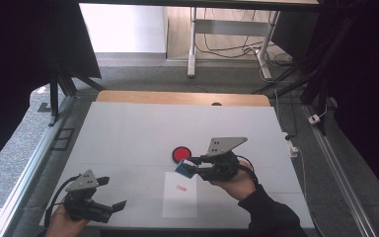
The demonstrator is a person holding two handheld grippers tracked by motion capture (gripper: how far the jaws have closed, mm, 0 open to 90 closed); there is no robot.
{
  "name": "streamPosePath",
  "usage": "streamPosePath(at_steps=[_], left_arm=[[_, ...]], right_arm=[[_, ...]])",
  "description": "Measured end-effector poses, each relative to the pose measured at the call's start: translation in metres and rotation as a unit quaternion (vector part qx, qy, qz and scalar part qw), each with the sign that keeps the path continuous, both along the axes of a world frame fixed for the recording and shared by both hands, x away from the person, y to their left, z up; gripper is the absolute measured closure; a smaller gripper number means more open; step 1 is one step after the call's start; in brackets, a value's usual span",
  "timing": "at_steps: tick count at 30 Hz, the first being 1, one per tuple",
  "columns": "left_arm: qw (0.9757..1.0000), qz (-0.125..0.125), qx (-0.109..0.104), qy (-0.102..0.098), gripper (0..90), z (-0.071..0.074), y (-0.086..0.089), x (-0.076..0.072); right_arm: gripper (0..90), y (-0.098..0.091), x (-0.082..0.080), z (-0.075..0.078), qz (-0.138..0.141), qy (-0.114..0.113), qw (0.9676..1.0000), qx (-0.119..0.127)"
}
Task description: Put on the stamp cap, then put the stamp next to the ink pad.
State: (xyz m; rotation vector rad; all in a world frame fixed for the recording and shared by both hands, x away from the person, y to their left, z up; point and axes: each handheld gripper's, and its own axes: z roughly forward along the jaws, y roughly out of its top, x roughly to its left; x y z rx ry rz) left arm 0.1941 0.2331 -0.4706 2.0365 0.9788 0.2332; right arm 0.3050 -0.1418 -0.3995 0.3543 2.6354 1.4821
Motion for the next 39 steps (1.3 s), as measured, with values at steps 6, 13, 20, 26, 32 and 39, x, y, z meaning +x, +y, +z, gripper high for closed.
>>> streamPosePath(at_steps=[6, 13, 20, 26, 32, 39], left_arm=[[0.9998, 0.02, -0.004, 0.003, 0.0, -0.002, 0.01, -0.006], [0.9994, 0.035, 0.001, 0.008, 0.0, -0.004, 0.017, -0.01], [0.9991, 0.04, 0.006, 0.009, 0.0, -0.005, 0.02, -0.012], [0.9988, 0.048, 0.002, 0.011, 0.0, -0.005, 0.023, -0.013], [0.9982, 0.058, 0.01, 0.014, 0.0, -0.005, 0.024, -0.014], [0.9982, 0.054, 0.022, 0.016, 0.0, -0.006, 0.021, -0.013]], right_arm=[[71.4, -0.006, 0.005, -0.001, -0.021, 0.0, 0.9998, -0.005], [71.4, -0.012, 0.009, -0.004, -0.04, 0.0, 0.9991, -0.012], [71.4, -0.02, 0.012, -0.007, -0.056, -0.003, 0.9982, -0.02], [71.4, -0.028, 0.013, -0.01, -0.073, -0.008, 0.997, -0.026], [71.4, -0.037, 0.017, -0.013, -0.092, -0.003, 0.9954, -0.029], [71.4, -0.048, 0.021, -0.016, -0.114, 0.004, 0.9929, -0.033]])
